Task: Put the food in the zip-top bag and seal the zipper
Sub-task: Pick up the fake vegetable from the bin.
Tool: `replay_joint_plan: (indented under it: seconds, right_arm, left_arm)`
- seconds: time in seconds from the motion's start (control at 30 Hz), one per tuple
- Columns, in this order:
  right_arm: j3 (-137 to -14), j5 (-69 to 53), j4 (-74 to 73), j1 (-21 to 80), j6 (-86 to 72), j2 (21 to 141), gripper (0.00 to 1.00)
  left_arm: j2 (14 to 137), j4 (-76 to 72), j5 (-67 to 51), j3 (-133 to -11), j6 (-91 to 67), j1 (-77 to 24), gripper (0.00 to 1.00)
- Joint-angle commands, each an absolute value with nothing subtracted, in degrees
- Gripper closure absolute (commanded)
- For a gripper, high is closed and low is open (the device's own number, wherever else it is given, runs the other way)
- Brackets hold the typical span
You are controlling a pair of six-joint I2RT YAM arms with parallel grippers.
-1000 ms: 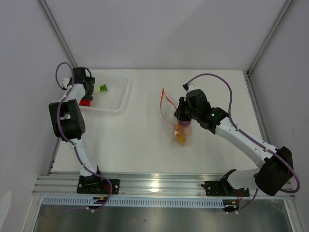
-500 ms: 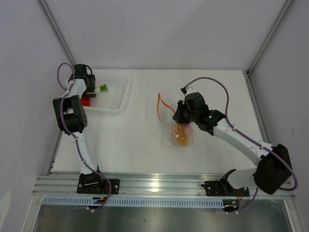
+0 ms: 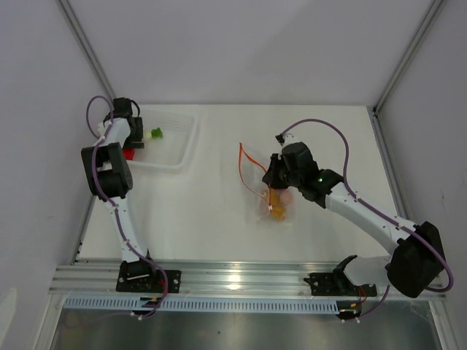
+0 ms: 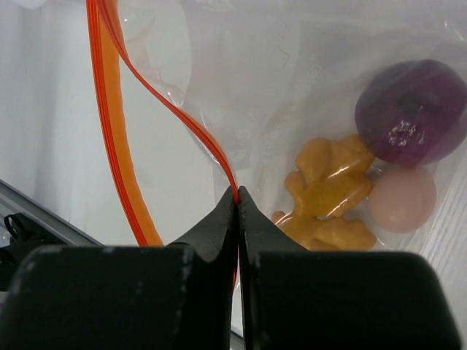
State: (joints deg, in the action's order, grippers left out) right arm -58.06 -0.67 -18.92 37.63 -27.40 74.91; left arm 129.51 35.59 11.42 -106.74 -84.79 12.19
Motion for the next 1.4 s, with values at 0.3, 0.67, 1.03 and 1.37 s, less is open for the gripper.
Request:
replay_joint_plan:
  seconds: [0.3,0.67,1.03,1.37]
  right_arm:
    - [-56.95,2.2,-18.45,37.44,-27.95,71.72,1.0]
    - [-58.53,1.32,-21.53,37.44,-30.5,72.07,1.0]
    - [-58.28,1.49,-24.43,37.62,-34.18,73.13,1.0]
    - [-57.39,4.91,-29.44,39.55,-37.61,72.77,1.0]
  left_arm:
    - [133.77,31.03,11.96,-110.83,-81.13,13.27,0.44]
    - [125.26,24.62,4.68,-98.74,-79.45,12.57,0.81]
    - [103.47,15.04,-3.42,-77.11,-79.28,10.63,0.99]
    - [90.98,7.3,-16.5,-63.48,-79.99,9.67,0.99]
